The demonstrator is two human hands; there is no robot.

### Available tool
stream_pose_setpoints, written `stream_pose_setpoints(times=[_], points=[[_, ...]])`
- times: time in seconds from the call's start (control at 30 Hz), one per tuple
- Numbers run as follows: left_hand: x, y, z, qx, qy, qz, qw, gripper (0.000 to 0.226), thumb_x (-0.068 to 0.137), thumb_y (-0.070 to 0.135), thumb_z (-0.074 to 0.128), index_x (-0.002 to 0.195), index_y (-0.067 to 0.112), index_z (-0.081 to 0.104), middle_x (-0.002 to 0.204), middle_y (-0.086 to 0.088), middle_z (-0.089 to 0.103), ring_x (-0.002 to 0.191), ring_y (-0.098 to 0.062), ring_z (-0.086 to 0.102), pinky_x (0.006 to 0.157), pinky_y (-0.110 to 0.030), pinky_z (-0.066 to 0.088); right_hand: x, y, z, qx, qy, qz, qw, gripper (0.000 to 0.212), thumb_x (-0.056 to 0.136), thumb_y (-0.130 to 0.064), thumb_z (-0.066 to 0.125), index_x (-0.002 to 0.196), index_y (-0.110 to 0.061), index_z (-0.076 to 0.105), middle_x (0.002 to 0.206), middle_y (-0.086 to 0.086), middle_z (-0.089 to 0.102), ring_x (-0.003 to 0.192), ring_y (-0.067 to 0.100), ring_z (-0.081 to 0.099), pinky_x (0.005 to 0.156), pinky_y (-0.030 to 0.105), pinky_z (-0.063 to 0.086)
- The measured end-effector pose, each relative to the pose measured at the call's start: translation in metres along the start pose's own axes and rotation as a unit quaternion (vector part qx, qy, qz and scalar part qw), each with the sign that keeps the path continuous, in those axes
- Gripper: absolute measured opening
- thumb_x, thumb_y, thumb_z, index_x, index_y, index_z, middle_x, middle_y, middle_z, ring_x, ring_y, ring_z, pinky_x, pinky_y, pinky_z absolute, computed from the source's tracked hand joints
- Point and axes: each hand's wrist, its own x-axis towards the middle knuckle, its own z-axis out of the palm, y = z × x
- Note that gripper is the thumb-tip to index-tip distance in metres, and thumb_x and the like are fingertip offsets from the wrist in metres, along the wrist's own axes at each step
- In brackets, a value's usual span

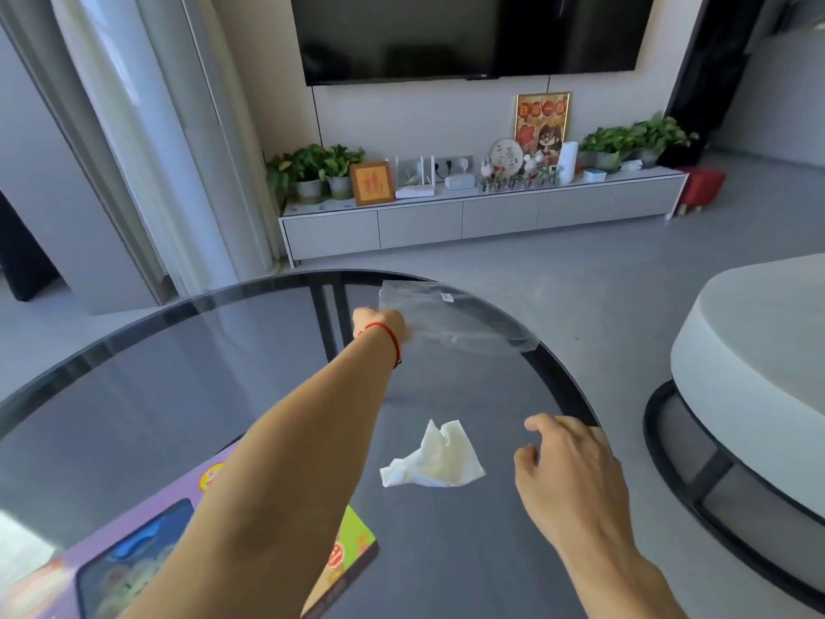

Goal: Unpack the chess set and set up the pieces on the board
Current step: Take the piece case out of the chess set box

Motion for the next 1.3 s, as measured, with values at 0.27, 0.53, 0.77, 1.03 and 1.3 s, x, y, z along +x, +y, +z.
stream_pose_setpoints(times=[0.27,0.53,0.77,1.03,1.3], points=[[0.001,0.014,-0.004,-0.137,0.019,-0.024,0.990,0.050,0.096,0.013,0.057,0.141,0.007,0.035,0.133,-0.012,0.050,0.113,-0.028,0.054,0.089,-0.032,0.046,0.001,-0.009,-0.002,-0.019,0.001,-0.006,1.000,0.041,0.102,-0.035,0.044,0.141,-0.030,0.052,0.133,-0.006,0.060,0.120,0.022,0.053,0.094,0.034,0.046],[-0.053,-0.016,-0.085,0.119,0.035,0.171,0.977,0.048,0.088,0.017,0.056,0.136,0.012,0.046,0.135,-0.017,0.039,0.129,-0.036,0.031,0.101,-0.042,0.038,-0.018,-0.040,-0.017,0.202,0.104,-0.125,0.966,0.023,0.094,-0.012,0.059,0.113,-0.018,0.071,0.110,-0.005,0.069,0.101,0.021,0.064,0.082,0.033,0.050],[-0.218,-0.143,-0.174,0.263,0.038,0.339,0.903,0.040,0.081,0.049,0.049,0.115,0.030,0.059,0.119,0.000,0.051,0.111,-0.026,0.043,0.087,-0.042,0.044,-0.056,-0.100,-0.017,0.145,0.070,-0.193,0.968,0.018,0.091,-0.020,0.059,0.103,-0.024,0.072,0.104,-0.004,0.067,0.096,0.023,0.058,0.077,0.035,0.051],[-0.241,-0.194,-0.201,0.382,-0.072,0.416,0.822,0.069,0.076,0.059,0.055,0.140,0.035,0.043,0.139,0.001,0.048,0.124,-0.028,0.051,0.094,-0.047,0.046,-0.032,-0.076,0.030,-0.052,-0.033,-0.061,0.996,0.035,0.102,-0.036,0.053,0.136,-0.035,0.060,0.126,0.006,0.056,0.118,0.032,0.049,0.089,0.041,0.045],[-0.195,-0.200,-0.204,0.385,-0.122,0.420,0.812,0.069,0.097,0.054,0.040,0.155,0.048,0.003,0.165,0.018,-0.003,0.153,-0.011,-0.004,0.123,-0.054,-0.001,0.028,-0.036,0.049,-0.077,0.027,0.026,0.996,0.044,0.103,-0.019,0.047,0.145,-0.033,0.050,0.142,0.004,0.051,0.121,0.033,0.040,0.090,0.044,0.032]])
